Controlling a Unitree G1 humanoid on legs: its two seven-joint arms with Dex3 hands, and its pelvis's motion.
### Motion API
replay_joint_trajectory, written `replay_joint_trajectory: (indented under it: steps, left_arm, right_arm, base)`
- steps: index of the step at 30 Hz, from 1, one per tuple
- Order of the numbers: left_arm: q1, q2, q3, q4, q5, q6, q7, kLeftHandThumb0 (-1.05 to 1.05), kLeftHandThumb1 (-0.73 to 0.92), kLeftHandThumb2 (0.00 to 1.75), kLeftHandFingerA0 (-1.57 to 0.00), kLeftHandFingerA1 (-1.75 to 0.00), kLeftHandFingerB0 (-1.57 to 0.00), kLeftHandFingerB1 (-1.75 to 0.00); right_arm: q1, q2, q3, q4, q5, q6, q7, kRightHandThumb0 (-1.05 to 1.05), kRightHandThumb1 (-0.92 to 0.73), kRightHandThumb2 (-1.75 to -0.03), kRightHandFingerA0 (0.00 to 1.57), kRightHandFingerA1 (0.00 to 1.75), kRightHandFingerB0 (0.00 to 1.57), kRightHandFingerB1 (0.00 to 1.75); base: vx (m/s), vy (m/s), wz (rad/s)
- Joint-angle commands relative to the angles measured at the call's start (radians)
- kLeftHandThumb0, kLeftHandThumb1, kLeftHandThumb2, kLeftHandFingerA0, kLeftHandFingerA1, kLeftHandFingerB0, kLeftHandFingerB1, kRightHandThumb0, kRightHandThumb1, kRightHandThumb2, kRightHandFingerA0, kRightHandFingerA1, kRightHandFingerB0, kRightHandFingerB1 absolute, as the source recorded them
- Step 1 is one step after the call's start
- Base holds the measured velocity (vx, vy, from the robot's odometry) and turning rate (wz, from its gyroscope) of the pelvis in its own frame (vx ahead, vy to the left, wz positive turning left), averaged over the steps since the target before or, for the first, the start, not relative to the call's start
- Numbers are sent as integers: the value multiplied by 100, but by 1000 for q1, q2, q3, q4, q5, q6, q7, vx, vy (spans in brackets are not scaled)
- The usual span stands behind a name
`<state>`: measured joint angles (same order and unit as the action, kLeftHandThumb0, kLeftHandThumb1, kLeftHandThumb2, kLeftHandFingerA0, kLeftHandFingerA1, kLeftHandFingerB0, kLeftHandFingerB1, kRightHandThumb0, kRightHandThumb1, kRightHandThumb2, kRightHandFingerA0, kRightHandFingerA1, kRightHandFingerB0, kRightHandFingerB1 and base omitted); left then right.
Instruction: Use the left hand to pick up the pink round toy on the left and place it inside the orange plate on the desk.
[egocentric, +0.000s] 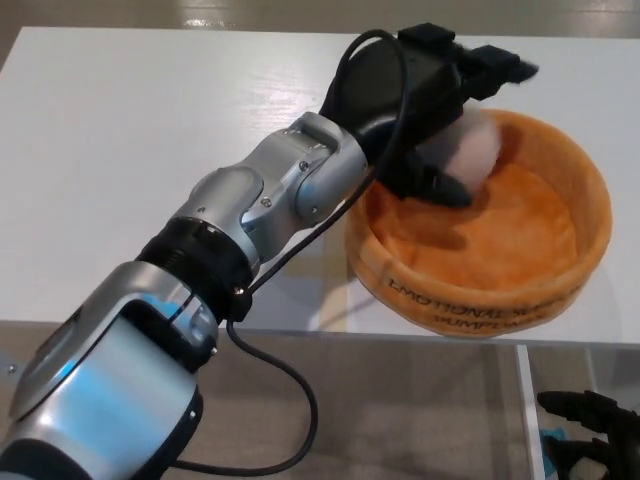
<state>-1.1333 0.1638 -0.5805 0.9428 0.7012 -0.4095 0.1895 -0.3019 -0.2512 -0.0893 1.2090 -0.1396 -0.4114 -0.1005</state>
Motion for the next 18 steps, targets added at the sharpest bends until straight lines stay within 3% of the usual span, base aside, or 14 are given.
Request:
replay_joint_trajectory:
  steps: [1,5,9,14,18]
  left_arm:
    - [19,-10,-4,-38,-48,136,-338,-104,55,69,0,0,0,-3]
    - [10,-3,-1,-60,-52,160,-395,-103,69,63,0,0,0,-6]
    - [11,4,10,-78,-61,158,-409,-104,70,64,0,0,0,-8]
    - [0,16,16,-110,-58,175,-446,-104,63,65,0,0,0,-3]
    - [28,69,71,-226,-93,140,-436,-103,55,69,0,0,0,-10]
  right_arm:
    - [7,0,0,4,13,18,11,-18,-69,-60,64,55,62,48]
    - [-1,1,-1,5,14,24,10,-19,-69,-60,63,55,62,48]
    - [-5,1,-1,7,13,29,8,-19,-69,-60,64,56,62,47]
    - [-6,3,2,4,11,21,9,-18,-69,-60,64,57,63,48]
    - [0,1,1,3,13,20,10,-18,-69,-60,64,56,63,48]
  base:
    - [0,0,0]
    - [0,0,0]
    - [0,0,0]
    - [0,0,0]
    - [0,0,0]
